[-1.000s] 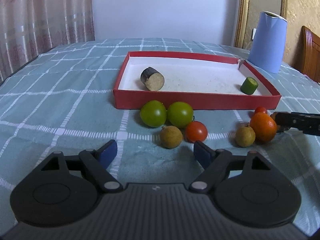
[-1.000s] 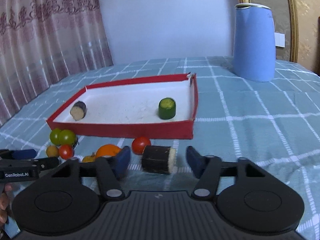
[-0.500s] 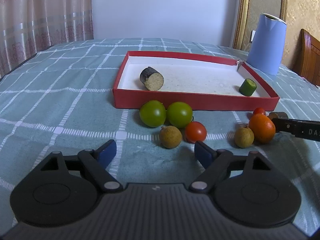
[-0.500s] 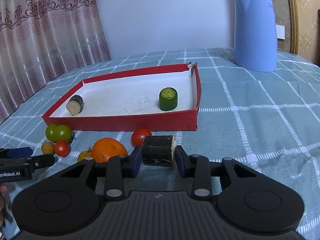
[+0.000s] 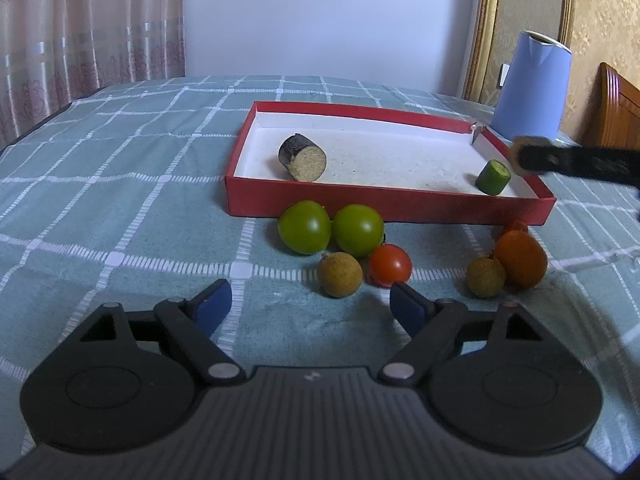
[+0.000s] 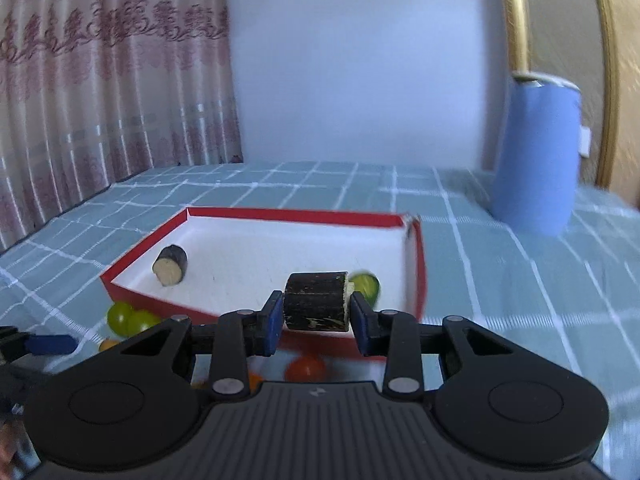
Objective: Organize fruits
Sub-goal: 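Place the zucchini chunk beside the cucumber slice and open the right gripper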
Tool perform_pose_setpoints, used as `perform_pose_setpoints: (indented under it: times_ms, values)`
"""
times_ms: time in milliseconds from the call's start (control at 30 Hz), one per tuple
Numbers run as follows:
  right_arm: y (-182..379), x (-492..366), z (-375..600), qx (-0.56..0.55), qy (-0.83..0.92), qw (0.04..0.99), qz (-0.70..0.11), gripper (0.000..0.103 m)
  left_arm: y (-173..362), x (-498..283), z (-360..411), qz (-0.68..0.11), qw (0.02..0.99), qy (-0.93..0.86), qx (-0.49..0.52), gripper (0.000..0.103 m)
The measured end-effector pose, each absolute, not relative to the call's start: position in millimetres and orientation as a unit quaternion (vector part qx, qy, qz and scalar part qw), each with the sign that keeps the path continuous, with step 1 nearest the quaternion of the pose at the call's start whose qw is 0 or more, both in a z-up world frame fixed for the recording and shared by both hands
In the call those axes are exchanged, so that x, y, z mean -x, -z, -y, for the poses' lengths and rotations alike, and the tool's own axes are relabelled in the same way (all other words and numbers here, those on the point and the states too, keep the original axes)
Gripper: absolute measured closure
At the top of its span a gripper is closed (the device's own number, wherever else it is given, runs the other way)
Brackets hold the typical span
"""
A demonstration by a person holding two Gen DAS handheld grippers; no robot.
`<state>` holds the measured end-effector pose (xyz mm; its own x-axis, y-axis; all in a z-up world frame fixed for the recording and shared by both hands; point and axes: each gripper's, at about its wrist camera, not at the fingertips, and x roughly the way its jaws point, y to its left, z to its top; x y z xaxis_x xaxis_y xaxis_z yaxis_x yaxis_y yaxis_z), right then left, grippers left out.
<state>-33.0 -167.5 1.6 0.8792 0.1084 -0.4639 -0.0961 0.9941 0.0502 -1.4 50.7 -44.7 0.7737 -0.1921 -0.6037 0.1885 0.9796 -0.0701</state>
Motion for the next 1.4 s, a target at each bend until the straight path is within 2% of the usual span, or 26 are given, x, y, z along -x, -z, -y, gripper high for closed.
perform_pose_setpoints:
  times_ms: [367, 733, 767, 800, 867, 1067, 1200, 1333, 1367, 1400]
  values:
    - [27.5, -39.8, 147.8, 0.03, -0.037, 0.953, -0.298, 0.071, 44.6, 0.2, -52.3, -0.322, 0.941, 0.105, 0.007, 0.017]
    - [28.0, -47.2, 151.3, 0.007, -0.04, 0.955, -0.293, 0.07, 45.1, -0.6, -52.4, -0.323, 0.94, 0.107, 0.009, 0.016]
    - [25.4, -44.3, 153.3, -0.001, -0.046, 0.957, -0.288, 0.063, 45.0, -0.6, -52.4, -0.323, 0.94, 0.107, 0.009, 0.016]
    - [21.6, -39.6, 155.6, -0.007, -0.046, 0.958, -0.281, 0.05, 45.1, -0.6, -52.4, -0.322, 0.94, 0.108, 0.008, 0.016]
    - [11.9, -23.3, 162.2, -0.016, -0.046, 0.965, -0.257, 0.035, 45.0, 0.5, -51.9, -0.321, 0.941, 0.108, 0.007, 0.016]
    - [-1.7, 39.7, 195.5, -0.013, -0.019, 0.977, -0.211, 0.035, 42.6, 1.6, -51.7, -0.314, 0.944, 0.099, 0.008, 0.017]
    - [13.2, 60.1, 222.1, -0.007, 0.026, 0.976, -0.218, 0.035, 42.4, -0.6, -50.9, -0.319, 0.944, 0.089, 0.008, 0.021]
    - [26.9, 57.9, 253.0, -0.053, 0.058, 0.966, -0.246, 0.035, 41.1, -1.2, -48.2, -0.317, 0.945, 0.081, -0.003, 0.022]
    - [29.1, 58.9, 256.2, -0.059, 0.066, 0.963, -0.254, 0.035, 40.9, -1.7, -47.4, -0.317, 0.945, 0.078, -0.005, 0.025]
    - [31.2, 56.6, 260.0, -0.063, 0.075, 0.96, -0.262, 0.035, 40.6, -1.9, -46.7, -0.316, 0.945, 0.077, -0.006, 0.036]
